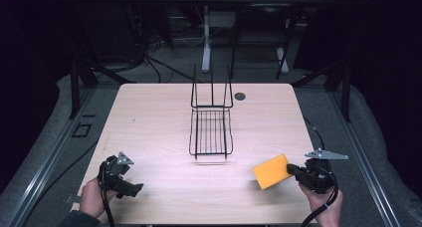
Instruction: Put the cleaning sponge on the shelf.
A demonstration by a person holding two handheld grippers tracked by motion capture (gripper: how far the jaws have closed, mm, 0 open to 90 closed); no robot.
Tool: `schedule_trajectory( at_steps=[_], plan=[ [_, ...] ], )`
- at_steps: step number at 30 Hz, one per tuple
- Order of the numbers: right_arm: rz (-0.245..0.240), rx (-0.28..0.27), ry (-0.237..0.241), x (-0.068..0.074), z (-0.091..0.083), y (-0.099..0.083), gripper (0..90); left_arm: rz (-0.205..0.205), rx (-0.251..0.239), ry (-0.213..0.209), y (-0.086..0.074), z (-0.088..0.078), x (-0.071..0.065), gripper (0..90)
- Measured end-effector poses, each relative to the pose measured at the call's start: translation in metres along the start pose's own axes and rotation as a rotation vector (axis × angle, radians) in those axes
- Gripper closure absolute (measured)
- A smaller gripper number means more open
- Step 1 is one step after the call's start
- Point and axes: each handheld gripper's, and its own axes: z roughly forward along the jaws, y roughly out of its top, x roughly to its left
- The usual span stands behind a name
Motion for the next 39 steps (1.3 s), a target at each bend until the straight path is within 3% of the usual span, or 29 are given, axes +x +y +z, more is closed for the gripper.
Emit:
schedule_trajectory(
  at_steps=[16,39],
  plan=[
    [-0.033,-0.029,0.027,0.013,-0.005,0.017,88.6,-0.003,-0.005,0.004,0.000,0.000,0.000,0.2],
    [-0.059,-0.056,0.052,0.026,0.004,0.040,89.6,-0.007,-0.003,0.006,0.000,0.000,0.000,0.2]
  ],
)
